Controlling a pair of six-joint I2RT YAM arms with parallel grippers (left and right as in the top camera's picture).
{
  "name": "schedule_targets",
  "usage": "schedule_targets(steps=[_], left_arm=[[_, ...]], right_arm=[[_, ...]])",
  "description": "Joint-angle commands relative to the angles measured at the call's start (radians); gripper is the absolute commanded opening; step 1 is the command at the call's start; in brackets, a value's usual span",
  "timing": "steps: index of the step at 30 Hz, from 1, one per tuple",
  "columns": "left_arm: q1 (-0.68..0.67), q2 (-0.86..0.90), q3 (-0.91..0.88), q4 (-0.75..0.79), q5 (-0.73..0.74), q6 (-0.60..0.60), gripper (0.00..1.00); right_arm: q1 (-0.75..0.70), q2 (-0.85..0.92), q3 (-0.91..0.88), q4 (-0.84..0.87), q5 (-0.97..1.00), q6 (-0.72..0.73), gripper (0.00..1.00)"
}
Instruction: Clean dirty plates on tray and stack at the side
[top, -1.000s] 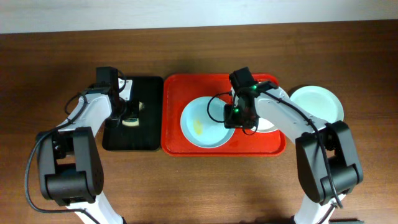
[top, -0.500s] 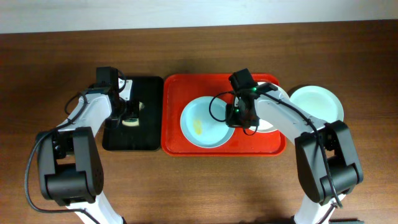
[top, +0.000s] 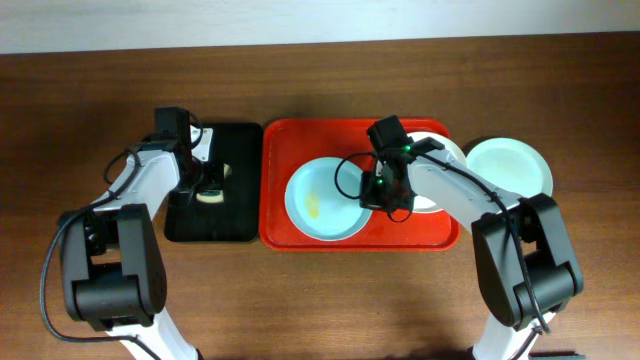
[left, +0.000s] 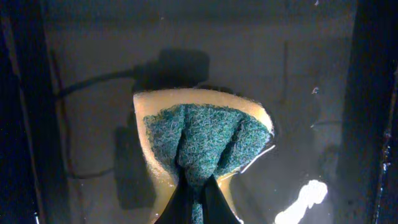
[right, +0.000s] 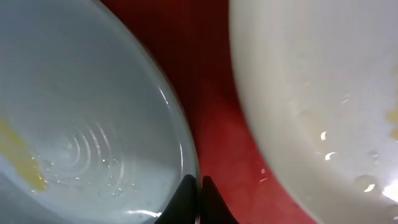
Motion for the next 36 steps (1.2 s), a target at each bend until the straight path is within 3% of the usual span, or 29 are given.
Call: schedule_targets(steps=[1,15,18,36], left_arm=[[0.002,0.032,0.007,0.005,0.008,0.019,0.02],[0.002,0.032,0.007,0.005,0.008,0.019,0.02],[0.002,0.032,0.007,0.005,0.008,0.019,0.02],[0.002,0.032,0.007,0.008,0.007,0.019,0.0]], right_arm=[[0.007,0.002,-0.017,0.011,-0.036,0.019,0.18],[-0.021,0.002,-0.017,0.104,0.105,-0.008,0.19],[-0.021,0.002,-0.017,0.104,0.101,-0.008,0.04],[-0.012,0.002,-0.018,-0.021,0.027,-0.02,0.04]])
